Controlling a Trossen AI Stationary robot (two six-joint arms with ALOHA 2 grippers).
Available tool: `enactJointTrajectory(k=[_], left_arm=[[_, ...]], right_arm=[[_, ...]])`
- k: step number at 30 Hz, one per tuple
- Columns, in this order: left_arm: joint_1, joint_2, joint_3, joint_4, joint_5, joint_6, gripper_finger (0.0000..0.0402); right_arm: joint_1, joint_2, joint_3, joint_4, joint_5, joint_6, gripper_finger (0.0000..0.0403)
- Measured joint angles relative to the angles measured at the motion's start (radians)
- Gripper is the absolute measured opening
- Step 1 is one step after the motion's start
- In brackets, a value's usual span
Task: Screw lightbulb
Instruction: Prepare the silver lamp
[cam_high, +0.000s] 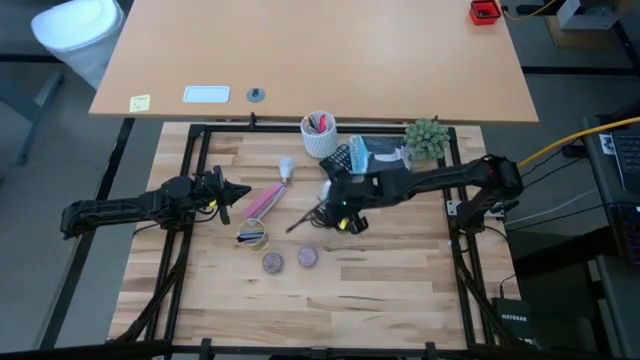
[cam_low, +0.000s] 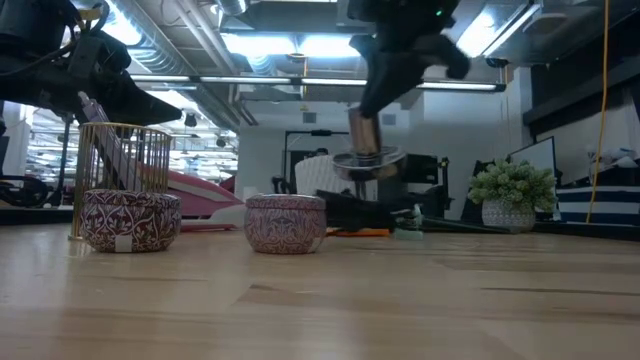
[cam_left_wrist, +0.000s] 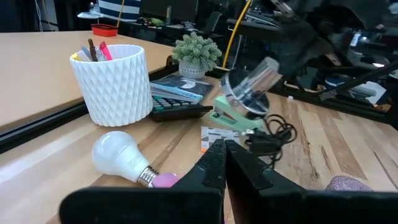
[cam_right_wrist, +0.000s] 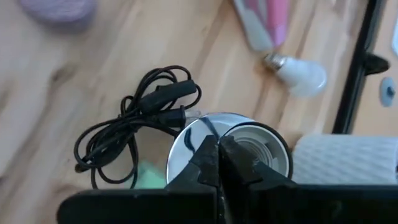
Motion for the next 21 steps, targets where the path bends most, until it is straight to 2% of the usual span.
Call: enactJointTrajectory(k=[7, 9, 15, 21], left_arm=[[0.0, 0.0, 0.0, 0.0, 0.0, 0.0, 0.0001], [0.0, 0.0, 0.0, 0.0, 0.0, 0.0, 0.0001], [0.0, 0.0, 0.0, 0.0, 0.0, 0.0, 0.0001], [0.0, 0.0, 0.0, 0.0, 0.0, -0.005, 0.0001]], right_arm=[[0.065, 0.0, 0.001, -0.123, 0.0, 0.158, 0.0002], [0.079, 0.0, -0.002, -0.13, -0.034, 0.198, 0.0002], [0.103, 0.003, -0.04, -0.047, -0.175, 0.259, 0.0002], [0.1, 0.004, -0.144, 0.118, -0.302, 0.292, 0.0002]])
